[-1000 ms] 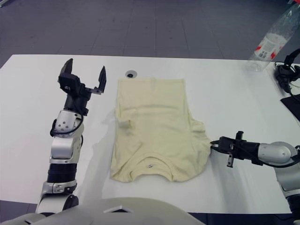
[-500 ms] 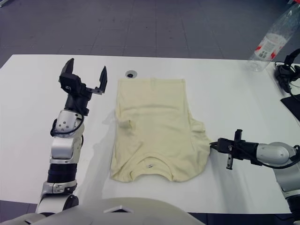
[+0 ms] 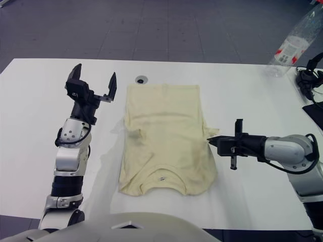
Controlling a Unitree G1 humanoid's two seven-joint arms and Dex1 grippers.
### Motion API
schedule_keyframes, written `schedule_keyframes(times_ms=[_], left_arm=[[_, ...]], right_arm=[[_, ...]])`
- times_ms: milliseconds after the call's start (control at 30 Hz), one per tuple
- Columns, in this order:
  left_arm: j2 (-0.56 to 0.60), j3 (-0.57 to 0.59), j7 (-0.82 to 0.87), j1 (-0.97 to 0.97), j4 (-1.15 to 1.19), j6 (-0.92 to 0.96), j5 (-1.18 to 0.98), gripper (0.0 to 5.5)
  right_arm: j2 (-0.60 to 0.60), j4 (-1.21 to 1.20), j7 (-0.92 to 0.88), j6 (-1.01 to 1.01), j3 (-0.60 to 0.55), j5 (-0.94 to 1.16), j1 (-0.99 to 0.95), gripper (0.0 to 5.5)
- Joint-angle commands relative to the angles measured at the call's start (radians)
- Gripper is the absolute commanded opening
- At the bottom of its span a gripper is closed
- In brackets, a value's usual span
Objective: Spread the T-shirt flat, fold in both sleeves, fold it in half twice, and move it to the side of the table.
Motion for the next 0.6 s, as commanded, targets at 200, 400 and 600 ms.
schedule_keyframes(times_ms=[200,400,600], left_arm=[[0.005,-0.018,-0.007,-0.015,0.004,0.016,0.009,5.4],[0.003,-0.026,-0.008,-0.019,0.005,0.02,0.012,5.4],[0.004,-0.032,-0.009,-0.022,0.006,0.024,0.011,5.4]], right_arm=[[0.06,0.012,0.013,0.001,0.195,-0.133,-0.15,0.01],[0.139,0.053,-0.008,0.008,0.291,-0.202,-0.223,0.01],[0.185,0.031,0.001,0.057,0.33,-0.198,-0.233,0.33]])
